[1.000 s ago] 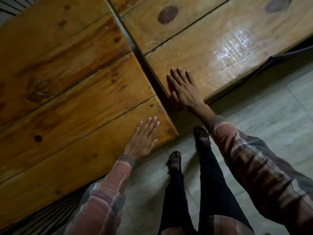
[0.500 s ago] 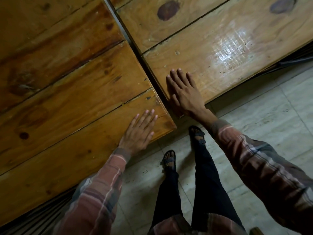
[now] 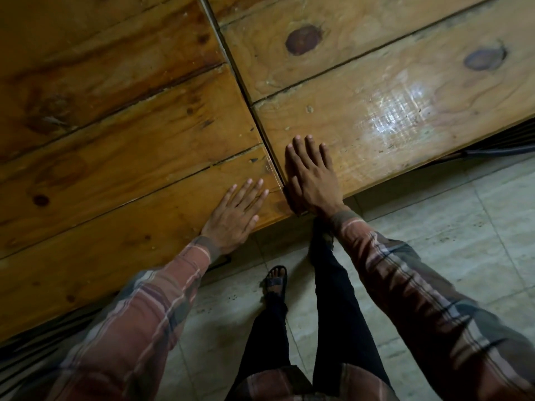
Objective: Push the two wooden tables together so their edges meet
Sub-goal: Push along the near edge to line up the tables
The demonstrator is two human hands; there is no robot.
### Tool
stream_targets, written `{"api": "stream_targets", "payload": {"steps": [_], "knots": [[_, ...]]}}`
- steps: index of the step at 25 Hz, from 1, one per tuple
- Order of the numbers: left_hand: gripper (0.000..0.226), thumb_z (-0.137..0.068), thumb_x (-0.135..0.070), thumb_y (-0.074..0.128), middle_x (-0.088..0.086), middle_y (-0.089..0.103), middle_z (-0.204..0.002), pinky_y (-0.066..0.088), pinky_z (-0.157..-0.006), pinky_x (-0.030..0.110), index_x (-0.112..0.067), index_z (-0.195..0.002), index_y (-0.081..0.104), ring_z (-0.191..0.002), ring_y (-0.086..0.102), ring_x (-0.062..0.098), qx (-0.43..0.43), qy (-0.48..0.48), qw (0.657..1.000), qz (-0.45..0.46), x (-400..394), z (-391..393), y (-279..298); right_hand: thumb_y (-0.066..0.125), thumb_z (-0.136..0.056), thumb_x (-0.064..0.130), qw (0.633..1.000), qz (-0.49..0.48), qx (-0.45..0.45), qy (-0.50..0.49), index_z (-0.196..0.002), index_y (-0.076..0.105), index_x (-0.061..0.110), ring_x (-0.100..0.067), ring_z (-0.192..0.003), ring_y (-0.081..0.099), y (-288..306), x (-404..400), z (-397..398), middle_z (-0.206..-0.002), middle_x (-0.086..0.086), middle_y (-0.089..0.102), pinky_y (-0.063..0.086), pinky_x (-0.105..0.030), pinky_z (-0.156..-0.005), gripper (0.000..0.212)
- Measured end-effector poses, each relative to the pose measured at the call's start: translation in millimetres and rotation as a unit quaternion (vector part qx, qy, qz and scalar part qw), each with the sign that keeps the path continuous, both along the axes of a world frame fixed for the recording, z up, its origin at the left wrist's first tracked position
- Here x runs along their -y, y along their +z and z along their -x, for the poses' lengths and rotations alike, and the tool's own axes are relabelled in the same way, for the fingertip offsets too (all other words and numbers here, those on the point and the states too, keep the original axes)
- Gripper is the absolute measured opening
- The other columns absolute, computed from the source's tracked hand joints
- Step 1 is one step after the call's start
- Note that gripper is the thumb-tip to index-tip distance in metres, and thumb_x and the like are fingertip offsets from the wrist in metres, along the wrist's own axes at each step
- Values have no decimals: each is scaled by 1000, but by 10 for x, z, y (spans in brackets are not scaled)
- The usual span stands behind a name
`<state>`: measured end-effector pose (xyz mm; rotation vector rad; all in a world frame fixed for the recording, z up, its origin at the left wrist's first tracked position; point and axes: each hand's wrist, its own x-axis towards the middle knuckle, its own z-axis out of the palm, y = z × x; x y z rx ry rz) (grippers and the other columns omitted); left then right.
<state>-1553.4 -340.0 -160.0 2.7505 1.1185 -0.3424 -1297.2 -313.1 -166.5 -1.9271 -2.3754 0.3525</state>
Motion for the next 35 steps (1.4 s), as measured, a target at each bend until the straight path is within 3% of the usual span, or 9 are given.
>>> {"api": "stream_targets", "payload": {"steps": [6, 9, 11, 13, 17, 22, 29, 31, 35], "knots": [[61, -103, -34, 25, 9, 1, -167, 15, -122, 50, -15, -158, 8, -152, 2, 29, -30, 59, 997, 50, 54, -182, 227, 41, -88, 37, 998, 65, -8, 1, -153, 25, 11, -36, -149, 14, 218, -49, -24, -163, -15, 19, 10, -54, -119, 72], [55, -101, -34, 30, 5, 27, -163, 37, -115, 49, -16, -153, 34, -149, 21, 23, -17, 111, 987, 115, 53, -281, 487, 61, -81, 37, 993, 116, 7, 23, -136, 55, 10, -39, -129, 51, 373, -182, -78, -143, -18, 53, 43, -54, -103, 62], [52, -103, -36, 28, 1, 30, -162, 33, -117, 43, -20, -151, 39, -150, 22, 18, 1, 155, 975, 158, -72, -405, 677, 82, -65, 29, 989, 132, 47, 42, -116, 69, 11, -39, -105, 65, 477, -366, -96, -121, -18, 68, 56, -52, -81, 56], [52, -106, -42, 25, 4, 32, -162, 23, -120, 38, -22, -151, 39, -149, 26, 21, -27, 225, 944, 238, -289, -583, 914, 77, -72, 26, 987, 135, 70, 55, -109, 68, 11, -37, -98, 63, 613, -605, -90, -112, -17, 67, 53, -49, -77, 40], [47, -106, -41, 31, 17, 65, -112, 42, -95, 43, -8, -106, 65, -111, 58, 34, 47, 352, 901, 248, -938, -777, 1250, 44, -97, 26, 985, 136, 59, 92, -124, 53, 12, -35, -118, 49, 790, -1164, -36, -126, -14, 55, 40, -49, -96, 32], [42, -106, -38, 32, 17, 65, -106, 44, -88, 46, -13, -110, 65, -106, 58, 36, 65, 373, 898, 224, -1947, -685, 1396, 42, -98, 27, 983, 149, 17, 104, -126, 50, 12, -34, -120, 49, 888, -2034, 121, -128, -14, 55, 42, -48, -96, 32], [37, -108, -31, 31, 15, 64, -117, 46, -92, 46, -13, -120, 62, -115, 55, 36, 50, 352, 919, 169, -3634, -358, 1260, 42, -98, 24, 989, 115, -37, 85, -116, 52, 8, -38, -115, 52, 968, -3616, 533, -119, -18, 58, 44, -50, -91, 27], [38, -107, -34, 33, 12, 65, -122, 49, -94, 44, -16, -121, 63, -117, 57, 34, 91, 351, 918, 157, -4273, -195, 1077, 47, -96, 24, 993, 86, -40, 70, -115, 53, 9, -37, -113, 52, 919, -4255, 706, -116, -16, 58, 45, -49, -89, 25], [43, -106, -33, 35, 3, 48, -153, 31, -118, 38, -19, -143, 52, -146, 36, 21, 164, 333, 926, 67, -5752, 274, 556, 49, -93, 13, 996, 7, -52, 66, -118, 56, 8, -38, -116, 50, 643, -5787, 995, -120, -17, 56, 44, -48, -91, 27]]}}
